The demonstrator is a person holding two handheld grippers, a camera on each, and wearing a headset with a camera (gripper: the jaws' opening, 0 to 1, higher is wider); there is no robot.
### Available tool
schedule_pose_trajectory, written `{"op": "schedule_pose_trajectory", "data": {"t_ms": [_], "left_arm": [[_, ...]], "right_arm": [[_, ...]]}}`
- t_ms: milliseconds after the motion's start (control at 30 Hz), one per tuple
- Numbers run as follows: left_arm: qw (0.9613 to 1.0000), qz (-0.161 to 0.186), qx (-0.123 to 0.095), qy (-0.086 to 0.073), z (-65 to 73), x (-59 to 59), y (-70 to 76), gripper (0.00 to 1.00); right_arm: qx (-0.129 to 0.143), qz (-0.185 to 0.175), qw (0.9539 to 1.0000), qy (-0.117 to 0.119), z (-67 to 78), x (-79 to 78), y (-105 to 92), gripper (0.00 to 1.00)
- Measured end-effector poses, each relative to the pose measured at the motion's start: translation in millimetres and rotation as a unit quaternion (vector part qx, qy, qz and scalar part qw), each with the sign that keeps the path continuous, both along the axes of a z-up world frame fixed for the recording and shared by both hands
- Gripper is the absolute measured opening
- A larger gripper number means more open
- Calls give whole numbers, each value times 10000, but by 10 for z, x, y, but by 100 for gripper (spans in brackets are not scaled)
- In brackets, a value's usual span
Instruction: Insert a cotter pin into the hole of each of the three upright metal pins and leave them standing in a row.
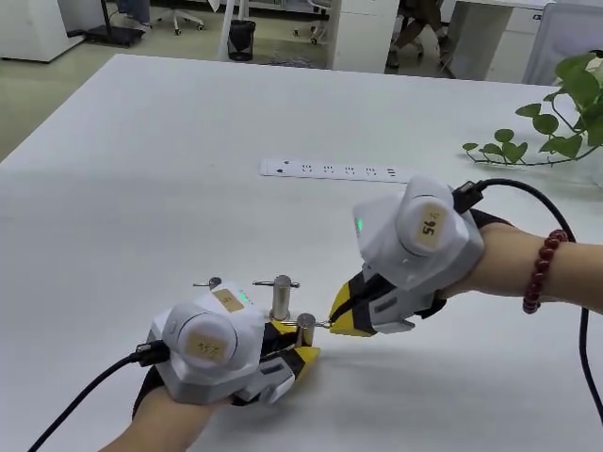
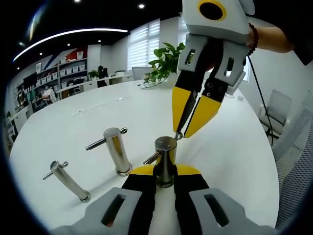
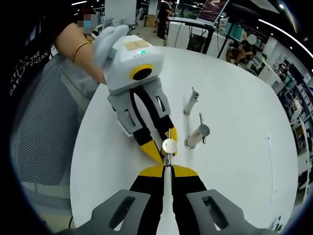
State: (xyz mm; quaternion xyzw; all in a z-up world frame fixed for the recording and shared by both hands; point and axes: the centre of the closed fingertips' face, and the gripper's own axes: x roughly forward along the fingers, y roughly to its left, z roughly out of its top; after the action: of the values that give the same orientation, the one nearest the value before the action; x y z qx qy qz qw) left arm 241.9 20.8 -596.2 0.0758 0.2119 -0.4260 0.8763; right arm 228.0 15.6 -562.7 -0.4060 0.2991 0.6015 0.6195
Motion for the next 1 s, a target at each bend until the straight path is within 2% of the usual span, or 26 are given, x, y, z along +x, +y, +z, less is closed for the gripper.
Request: {"op": "schedule_pose_trajectory", "data": {"t_ms": [600,700,833,1000], "left_arm": [[10000,61,-7,24,4,-3,0,10],[9996,196,-121,183,-2,-3,-1,11],[9993,258,-203,201,35,22,19,20],[9993,202,-264,174,111,10,31,31]], "right_arm": [[9,10,10000,-25,1,15,25,0],[-25,-31,10000,-23,-15,29,3,0],[57,-229,9997,56,5,62,3,8],[389,-518,9974,309,70,67,86,12]]}}
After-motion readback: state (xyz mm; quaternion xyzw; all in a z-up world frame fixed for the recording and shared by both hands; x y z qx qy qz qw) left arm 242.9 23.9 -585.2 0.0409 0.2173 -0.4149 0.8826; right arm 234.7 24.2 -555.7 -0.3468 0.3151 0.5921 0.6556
